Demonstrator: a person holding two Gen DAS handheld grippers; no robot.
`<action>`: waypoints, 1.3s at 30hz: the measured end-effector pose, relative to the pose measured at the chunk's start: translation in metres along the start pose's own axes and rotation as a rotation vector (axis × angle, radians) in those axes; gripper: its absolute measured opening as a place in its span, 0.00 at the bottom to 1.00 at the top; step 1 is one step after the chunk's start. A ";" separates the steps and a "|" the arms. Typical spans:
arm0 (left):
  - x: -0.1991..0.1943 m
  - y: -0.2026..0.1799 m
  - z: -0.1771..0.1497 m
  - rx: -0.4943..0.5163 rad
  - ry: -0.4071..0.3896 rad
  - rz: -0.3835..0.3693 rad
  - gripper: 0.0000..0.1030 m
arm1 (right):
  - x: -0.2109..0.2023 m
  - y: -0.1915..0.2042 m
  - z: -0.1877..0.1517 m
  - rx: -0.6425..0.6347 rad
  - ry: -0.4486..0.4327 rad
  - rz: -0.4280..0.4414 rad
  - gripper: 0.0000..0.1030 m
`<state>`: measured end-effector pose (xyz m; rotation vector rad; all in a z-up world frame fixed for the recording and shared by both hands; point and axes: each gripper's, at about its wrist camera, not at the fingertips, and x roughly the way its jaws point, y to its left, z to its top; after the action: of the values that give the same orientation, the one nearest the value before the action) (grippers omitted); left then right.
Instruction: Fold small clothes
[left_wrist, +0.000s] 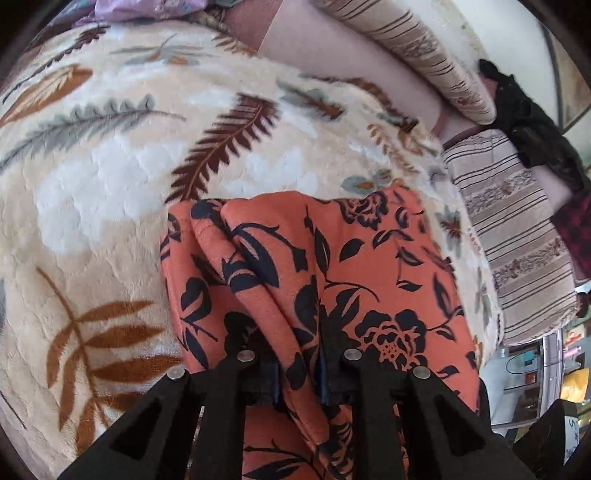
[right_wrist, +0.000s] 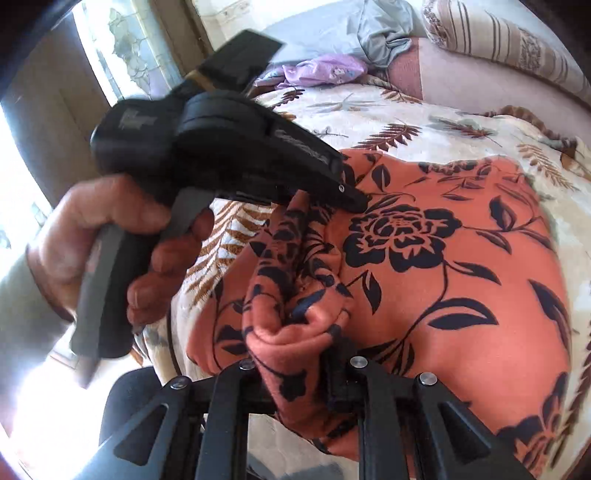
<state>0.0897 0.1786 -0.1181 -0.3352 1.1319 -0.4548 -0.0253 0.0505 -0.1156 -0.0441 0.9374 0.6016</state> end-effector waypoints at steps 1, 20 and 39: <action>-0.005 -0.009 0.002 0.034 -0.019 0.005 0.15 | -0.007 0.002 0.005 -0.002 -0.018 0.007 0.17; -0.014 0.031 -0.002 -0.007 -0.036 0.042 0.29 | 0.022 0.024 0.016 0.040 0.003 0.169 0.66; -0.045 0.002 -0.100 -0.080 -0.150 0.110 0.33 | -0.112 -0.140 -0.055 0.459 -0.159 0.229 0.69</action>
<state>-0.0176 0.2008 -0.1230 -0.3692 1.0185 -0.2835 -0.0455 -0.1342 -0.0937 0.5212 0.9123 0.5780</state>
